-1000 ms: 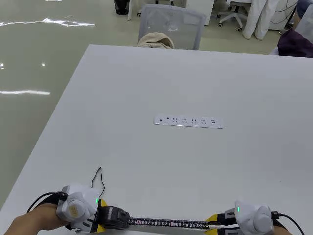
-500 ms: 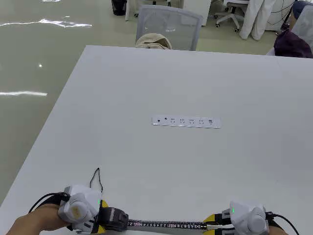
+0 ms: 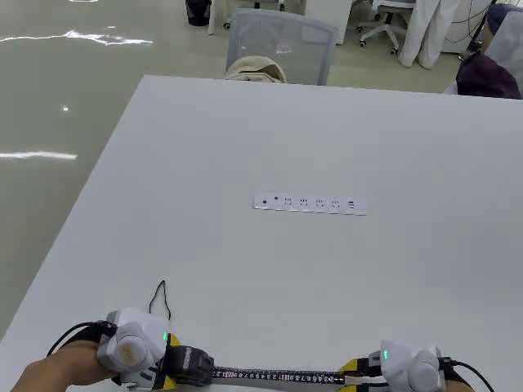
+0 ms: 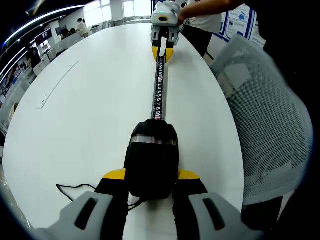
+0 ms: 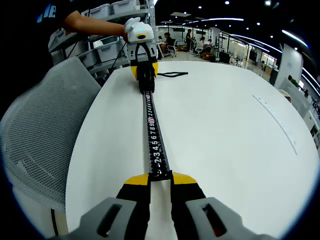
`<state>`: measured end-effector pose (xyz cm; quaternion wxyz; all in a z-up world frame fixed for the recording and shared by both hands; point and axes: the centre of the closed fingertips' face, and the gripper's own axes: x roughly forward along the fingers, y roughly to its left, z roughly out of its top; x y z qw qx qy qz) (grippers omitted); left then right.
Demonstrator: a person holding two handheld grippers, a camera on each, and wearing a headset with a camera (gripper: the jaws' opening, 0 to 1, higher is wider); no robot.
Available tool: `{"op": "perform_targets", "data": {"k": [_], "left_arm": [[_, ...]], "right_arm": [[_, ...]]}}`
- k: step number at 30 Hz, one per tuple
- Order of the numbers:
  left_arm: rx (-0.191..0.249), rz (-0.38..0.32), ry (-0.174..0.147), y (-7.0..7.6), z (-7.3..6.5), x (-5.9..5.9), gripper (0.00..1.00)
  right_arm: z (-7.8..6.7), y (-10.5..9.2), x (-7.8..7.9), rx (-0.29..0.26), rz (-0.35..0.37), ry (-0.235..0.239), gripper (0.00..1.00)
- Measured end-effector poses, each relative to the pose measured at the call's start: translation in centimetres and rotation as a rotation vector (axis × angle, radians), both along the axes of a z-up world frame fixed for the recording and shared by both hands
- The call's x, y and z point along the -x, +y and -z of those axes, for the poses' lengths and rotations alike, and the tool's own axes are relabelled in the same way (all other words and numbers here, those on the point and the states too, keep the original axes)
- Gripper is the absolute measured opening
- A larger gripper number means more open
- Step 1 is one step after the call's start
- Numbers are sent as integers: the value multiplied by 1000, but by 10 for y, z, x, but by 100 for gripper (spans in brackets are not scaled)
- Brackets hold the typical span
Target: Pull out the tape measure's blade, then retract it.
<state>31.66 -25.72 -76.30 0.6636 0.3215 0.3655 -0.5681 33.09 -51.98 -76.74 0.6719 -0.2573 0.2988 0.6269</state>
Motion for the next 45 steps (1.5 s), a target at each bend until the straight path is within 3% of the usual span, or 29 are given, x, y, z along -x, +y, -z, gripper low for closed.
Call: {"op": "perform_targets", "data": {"k": [9, 11, 18, 29, 45], "left_arm": [[2, -13, -3, -1, -1, 0, 30], [3, -16, -4, -1, -1, 0, 30], [10, -26, -13, -1, -1, -1, 31], [17, -64, 6, 2, -1, 4, 38], [90, -250, 18, 7, -18, 14, 57]], "right_arm": [[14, -7, -1, 50, 36, -14, 14], [10, -1, 0, 25, 39, -9, 14], [6, -1, -3, 13, 58, -14, 17], [0, 0, 2, 0, 92, -10, 22], [-20, -6, 7, -22, 228, -5, 39]]}}
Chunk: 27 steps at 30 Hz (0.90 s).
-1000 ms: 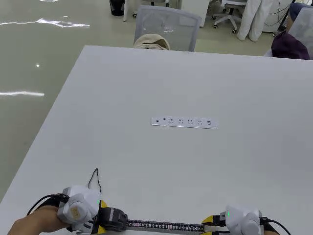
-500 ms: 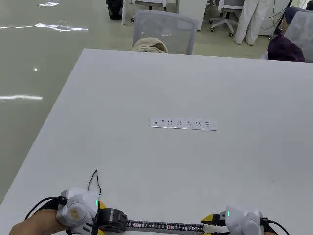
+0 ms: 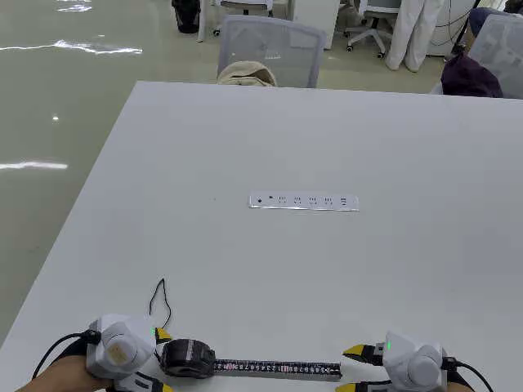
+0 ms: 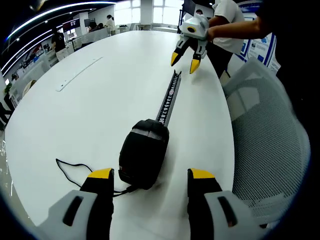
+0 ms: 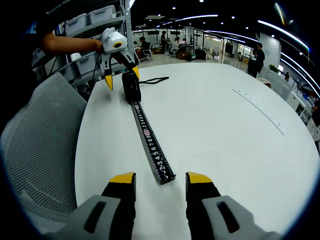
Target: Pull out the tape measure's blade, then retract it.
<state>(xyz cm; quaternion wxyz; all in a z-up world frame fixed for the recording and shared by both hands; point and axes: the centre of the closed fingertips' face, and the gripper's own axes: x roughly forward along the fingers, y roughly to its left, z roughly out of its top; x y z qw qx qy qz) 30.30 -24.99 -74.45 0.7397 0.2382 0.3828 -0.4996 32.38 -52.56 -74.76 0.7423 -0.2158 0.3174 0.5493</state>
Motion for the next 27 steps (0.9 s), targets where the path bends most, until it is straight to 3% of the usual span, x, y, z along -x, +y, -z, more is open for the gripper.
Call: {"op": "perform_targets", "data": {"k": [8, 17, 22, 27], "left_arm": [[39, -84, -9, -3, -10, 5, 66], [63, -157, 1, -6, -12, 19, 73], [101, -214, -19, -11, -21, 23, 77], [102, -256, -32, -11, -28, 31, 84]], "right_arm": [[-5, -3, 5, -6, 67, 0, 52], [-10, -6, 17, -6, 129, -4, 62], [-18, -8, 21, -10, 180, -21, 67], [-27, -6, 26, -21, 224, -33, 72]]}}
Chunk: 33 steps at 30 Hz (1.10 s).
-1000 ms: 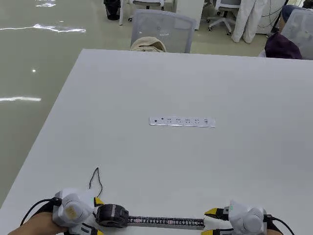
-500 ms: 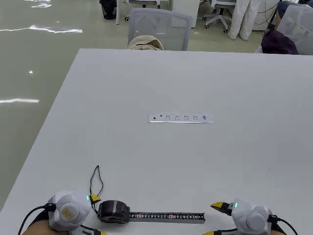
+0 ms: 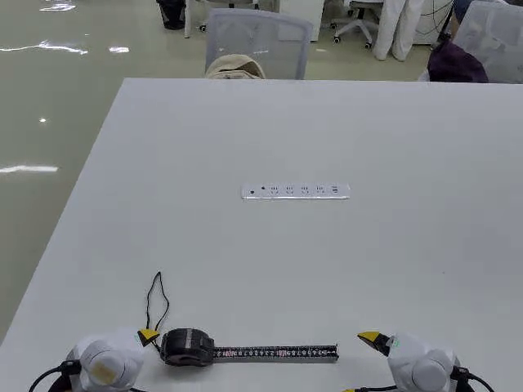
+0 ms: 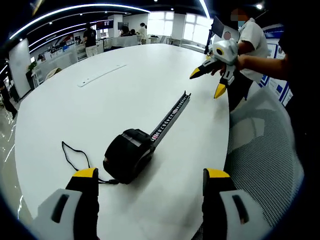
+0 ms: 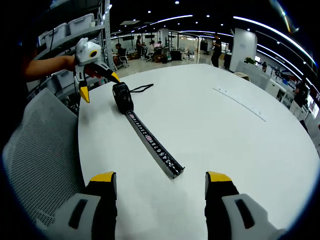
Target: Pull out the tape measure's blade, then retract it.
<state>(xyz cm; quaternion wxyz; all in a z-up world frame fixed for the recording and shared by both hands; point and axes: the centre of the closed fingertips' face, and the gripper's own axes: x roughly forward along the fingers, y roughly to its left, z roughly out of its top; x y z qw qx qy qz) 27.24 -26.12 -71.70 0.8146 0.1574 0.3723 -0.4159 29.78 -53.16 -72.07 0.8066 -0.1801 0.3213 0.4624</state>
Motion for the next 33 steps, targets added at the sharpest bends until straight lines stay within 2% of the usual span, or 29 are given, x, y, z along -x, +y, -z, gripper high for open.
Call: {"op": "perform_targets", "data": {"k": [4, 8, 14, 18, 21, 24, 33], "left_arm": [[1, -19, -9, 0, -6, 6, 86], [35, -54, -19, -7, -17, 11, 87], [64, -80, -27, -17, -25, 21, 91], [95, -131, -48, -22, -32, 24, 93], [86, -144, -52, -24, -32, 28, 95], [63, -151, -69, -25, -34, 32, 97], [82, -229, -102, -25, -40, 32, 99]], "right_arm": [[-4, 0, 4, 4, 30, -11, 77], [-11, 2, 9, -11, 59, -18, 81], [-23, 9, 16, -42, 100, -28, 85], [-31, 13, 21, -54, 117, -45, 86], [-38, 16, 23, -68, 136, -56, 88], [-41, 18, 27, -69, 145, -60, 90], [-48, 24, 37, -85, 189, -65, 94]]}}
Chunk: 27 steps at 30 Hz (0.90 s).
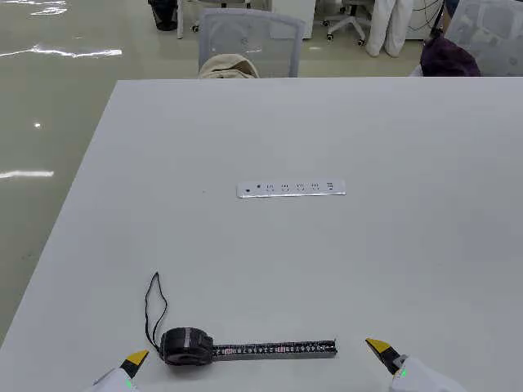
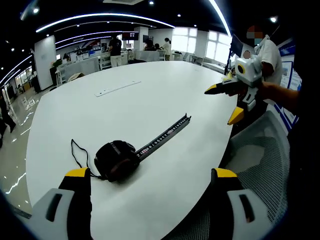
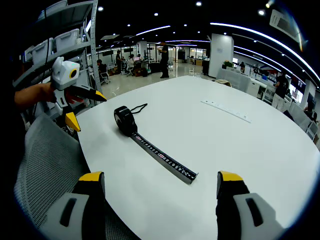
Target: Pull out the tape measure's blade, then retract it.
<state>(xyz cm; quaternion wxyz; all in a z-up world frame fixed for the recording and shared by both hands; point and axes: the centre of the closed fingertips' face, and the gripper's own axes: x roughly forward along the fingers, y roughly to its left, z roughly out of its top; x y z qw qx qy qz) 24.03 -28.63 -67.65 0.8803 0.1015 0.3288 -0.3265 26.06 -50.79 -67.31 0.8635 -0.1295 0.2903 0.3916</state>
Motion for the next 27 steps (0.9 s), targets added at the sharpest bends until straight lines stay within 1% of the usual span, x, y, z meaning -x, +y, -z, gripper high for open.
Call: {"op": "perform_targets", "data": {"k": [3, 6, 7, 9, 12, 18, 21, 24, 27], "left_arm": [[-4, -29, -10, 1, -3, 0, 99], [2, -43, -24, -2, -8, 0, 99], [-1, -50, -35, -3, -9, 0, 99], [-5, -62, -44, -3, -10, 0, 99], [6, -86, -52, -5, -13, 2, 99], [-7, -100, -57, -6, -14, 6, 99], [2, -113, -56, -5, -15, 8, 99], [6, -139, -56, -4, -17, 8, 99], [13, -166, -54, -3, -17, 8, 99]], "right_arm": [[-1, 1, 3, -2, 13, -5, 95], [-4, 5, 7, -17, 16, -2, 96], [-5, 7, 8, -16, 19, -3, 95], [-6, 8, 9, -18, 22, -4, 96], [-8, 11, 11, -23, 29, -7, 95], [-9, 14, 13, -31, 48, -4, 95], [-12, 16, 14, -39, 53, -6, 95], [-10, 15, 15, -28, 63, -1, 95], [-9, 15, 17, -30, 67, 6, 95]]}}
